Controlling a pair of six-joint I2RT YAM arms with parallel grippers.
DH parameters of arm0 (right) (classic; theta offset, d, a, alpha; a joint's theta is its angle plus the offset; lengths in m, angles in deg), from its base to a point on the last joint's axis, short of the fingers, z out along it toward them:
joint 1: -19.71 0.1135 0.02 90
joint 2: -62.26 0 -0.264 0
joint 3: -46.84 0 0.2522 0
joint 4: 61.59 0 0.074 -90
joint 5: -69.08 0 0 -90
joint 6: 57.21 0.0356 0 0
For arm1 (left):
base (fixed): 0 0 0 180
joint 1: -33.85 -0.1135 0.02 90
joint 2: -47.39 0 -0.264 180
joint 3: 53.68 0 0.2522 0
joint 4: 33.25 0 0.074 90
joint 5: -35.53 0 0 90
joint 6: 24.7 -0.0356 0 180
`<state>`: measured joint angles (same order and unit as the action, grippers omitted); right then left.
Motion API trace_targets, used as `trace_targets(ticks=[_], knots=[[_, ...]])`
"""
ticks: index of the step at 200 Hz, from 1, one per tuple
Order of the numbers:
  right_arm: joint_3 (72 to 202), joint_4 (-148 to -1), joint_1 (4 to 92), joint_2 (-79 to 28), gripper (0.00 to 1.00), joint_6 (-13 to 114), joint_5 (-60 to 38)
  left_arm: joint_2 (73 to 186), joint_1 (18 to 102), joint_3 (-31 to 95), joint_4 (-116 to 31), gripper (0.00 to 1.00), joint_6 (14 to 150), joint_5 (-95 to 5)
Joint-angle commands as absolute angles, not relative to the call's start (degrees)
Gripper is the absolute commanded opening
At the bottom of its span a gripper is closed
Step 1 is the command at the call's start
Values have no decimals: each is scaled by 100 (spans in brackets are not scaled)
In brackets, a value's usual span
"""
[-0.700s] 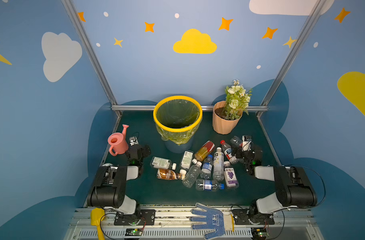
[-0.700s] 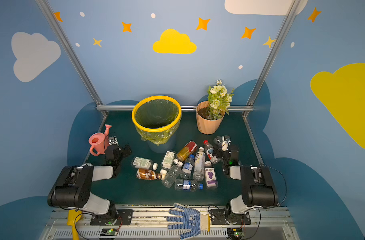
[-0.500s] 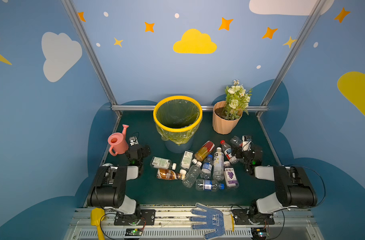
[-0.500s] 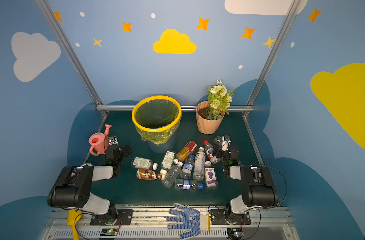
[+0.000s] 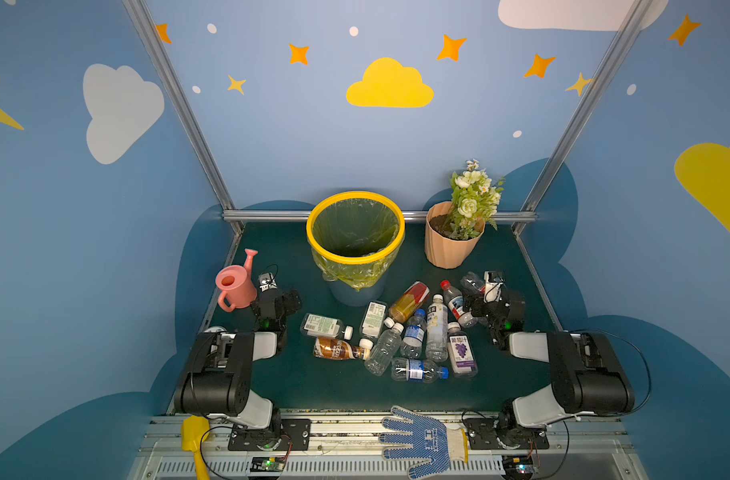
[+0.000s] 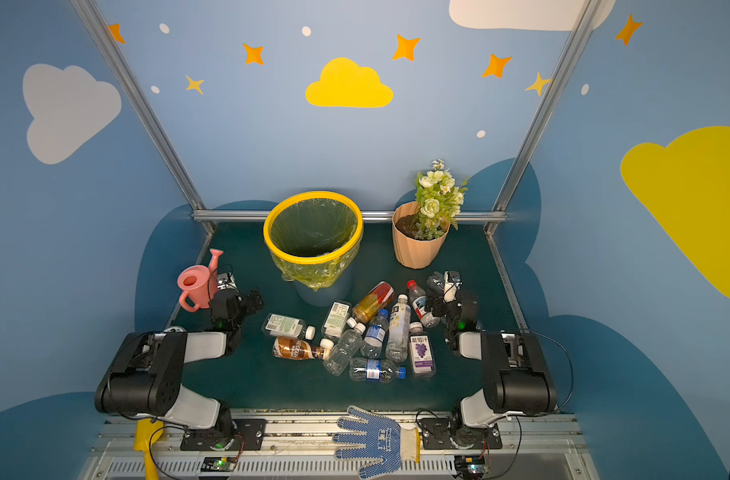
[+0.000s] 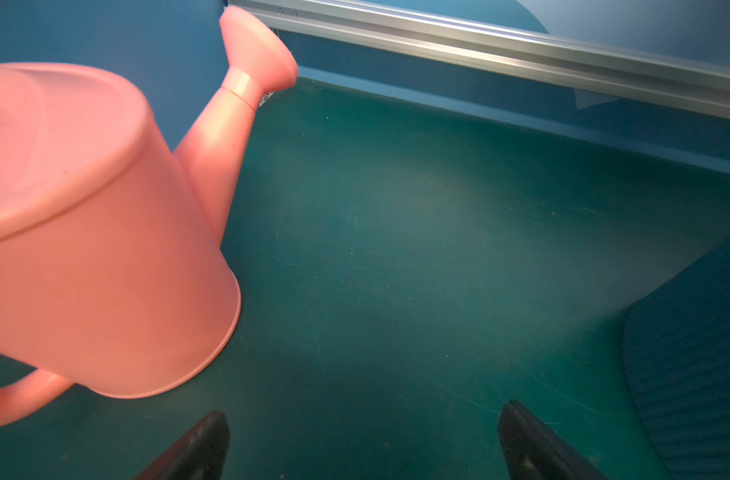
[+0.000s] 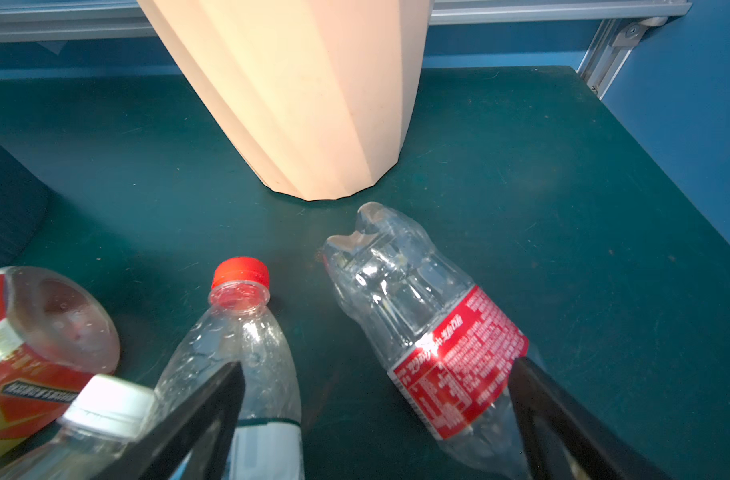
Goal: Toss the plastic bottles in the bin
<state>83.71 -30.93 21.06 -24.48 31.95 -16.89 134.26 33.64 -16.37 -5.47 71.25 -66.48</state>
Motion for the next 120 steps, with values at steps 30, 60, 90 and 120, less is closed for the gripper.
trace_targets(ticks=[30,60,90,120], knots=[[8406,-2993,2089,-2458,97,3238,-1644,13397,3385,-1573,-552,100,7048,-6620],[8395,-2991,2089,-2457,97,3242,-1644,13397,3385,-1576,-551,100,7048,-6625],[8418,-2974,2094,-2415,97,3291,-1758,13335,3394,-1538,-587,100,7141,-6731],[9604,-6070,2075,-1590,97,3765,-2149,12417,3392,-496,-3035,100,7475,-7304]])
